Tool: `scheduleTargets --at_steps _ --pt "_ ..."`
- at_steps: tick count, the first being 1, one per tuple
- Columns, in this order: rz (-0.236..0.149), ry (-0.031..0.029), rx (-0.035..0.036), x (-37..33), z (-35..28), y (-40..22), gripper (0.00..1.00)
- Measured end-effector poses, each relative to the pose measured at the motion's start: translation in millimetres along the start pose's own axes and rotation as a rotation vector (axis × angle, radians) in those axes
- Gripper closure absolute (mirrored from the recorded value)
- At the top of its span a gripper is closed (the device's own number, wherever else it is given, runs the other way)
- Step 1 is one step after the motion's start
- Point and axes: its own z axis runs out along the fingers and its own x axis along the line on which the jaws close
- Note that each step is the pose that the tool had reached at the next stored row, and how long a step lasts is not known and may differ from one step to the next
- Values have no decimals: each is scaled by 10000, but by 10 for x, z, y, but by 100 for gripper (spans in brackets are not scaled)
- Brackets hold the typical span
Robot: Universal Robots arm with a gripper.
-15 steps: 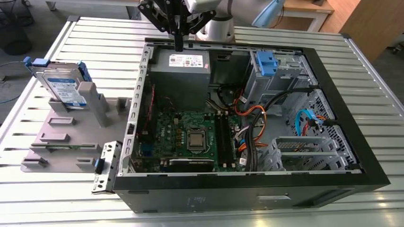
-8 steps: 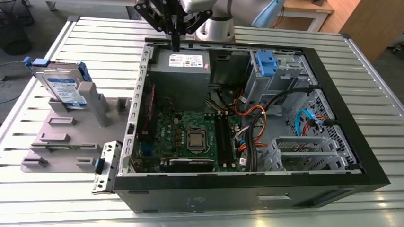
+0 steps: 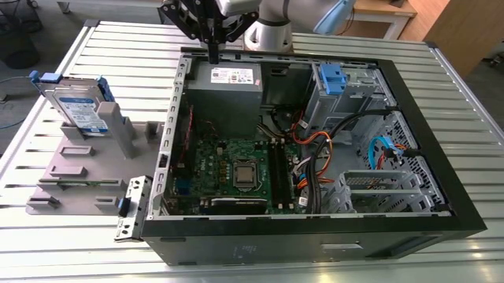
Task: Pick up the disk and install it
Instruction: 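Reach for the disk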
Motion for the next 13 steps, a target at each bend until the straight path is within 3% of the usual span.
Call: scheduleTargets --at_steps 13 --pt "0 0 0 181 -4 -14 89"
